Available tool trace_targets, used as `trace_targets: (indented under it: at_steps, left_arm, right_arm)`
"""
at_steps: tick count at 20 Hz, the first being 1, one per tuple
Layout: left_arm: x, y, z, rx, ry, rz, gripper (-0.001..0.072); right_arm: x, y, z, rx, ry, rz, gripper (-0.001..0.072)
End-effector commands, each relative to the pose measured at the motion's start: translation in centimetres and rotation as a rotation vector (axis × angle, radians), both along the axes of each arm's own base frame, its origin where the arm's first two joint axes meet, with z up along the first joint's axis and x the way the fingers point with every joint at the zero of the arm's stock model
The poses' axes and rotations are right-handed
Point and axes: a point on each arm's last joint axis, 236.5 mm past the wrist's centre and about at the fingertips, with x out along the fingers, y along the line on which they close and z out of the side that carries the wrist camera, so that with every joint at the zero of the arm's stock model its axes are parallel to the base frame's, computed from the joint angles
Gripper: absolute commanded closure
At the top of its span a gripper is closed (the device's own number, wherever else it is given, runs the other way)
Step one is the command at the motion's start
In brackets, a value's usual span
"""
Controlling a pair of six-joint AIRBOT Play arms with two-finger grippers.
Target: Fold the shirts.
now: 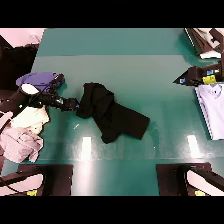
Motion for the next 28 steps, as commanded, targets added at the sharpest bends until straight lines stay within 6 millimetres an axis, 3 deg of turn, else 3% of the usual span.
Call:
trace_targets:
  at_steps: [1, 2, 4, 7, 8, 10, 13, 18, 20, 23, 26, 28]
  left_arm:
    - [-0.1, -0.6, -0.6, -0.035, 0.025, 0.009, 0.0465]
    - [0.0, -0.8, -0.3, -0.053, 0.024, 0.017, 0.0657]
    - [0.0, -1.2, 0.7, -0.073, 0.023, -0.009, 0.0682]
    - [0.5, -0.9, 4.1, -0.038, -0.017, -0.122, 0.0683]
    - [0.7, -1.0, 5.6, -0.033, -0.035, -0.159, 0.0682]
    - [1.3, -1.3, 8.4, -0.041, -0.076, -0.203, 0.0682]
    - [2.3, -1.5, 10.4, -0.048, -0.120, -0.201, 0.0682]
    - [2.3, -1.5, 10.4, -0.051, -0.109, -0.191, 0.0682]
    - [2.2, -1.5, 10.4, -0.050, -0.108, -0.192, 0.0682]
    - [2.2, -1.5, 10.4, -0.050, -0.107, -0.193, 0.0682]
    - [3.5, -0.3, 11.8, -0.030, -0.125, -0.141, 0.0683]
    - [5.5, 0.8, 15.5, -0.028, -0.201, -0.093, 0.0683]
  right_arm:
    - [-0.2, 0.0, -0.2, 0.000, 0.008, 0.002, 0.0690]
    - [-0.3, 0.0, -0.3, 0.000, 0.013, 0.004, 0.0690]
    - [-1.2, 0.2, -1.1, 0.002, 0.055, 0.022, 0.0690]
    - [-3.9, 0.6, -5.5, 0.025, 0.213, 0.042, 0.0687]
    - [-5.1, 0.8, -7.7, 0.039, 0.283, 0.042, 0.0618]
    - [-6.9, 1.2, -12.2, 0.061, 0.386, 0.006, 0.0226]
    - [-8.0, 2.0, -18.0, 0.092, 0.460, -0.080, 0.0227]
    - [-7.9, 6.7, -21.7, 0.190, 0.505, -0.045, 0.0276]
    - [-7.7, 8.0, -22.0, 0.189, 0.506, 0.007, 0.0314]
    - [-6.2, 8.7, -20.7, 0.173, 0.434, 0.063, 0.0664]
    - [-2.9, 7.4, -16.1, 0.182, 0.276, 0.035, 0.0692]
    - [0.0, 5.2, -10.2, 0.182, 0.097, -0.011, 0.0692]
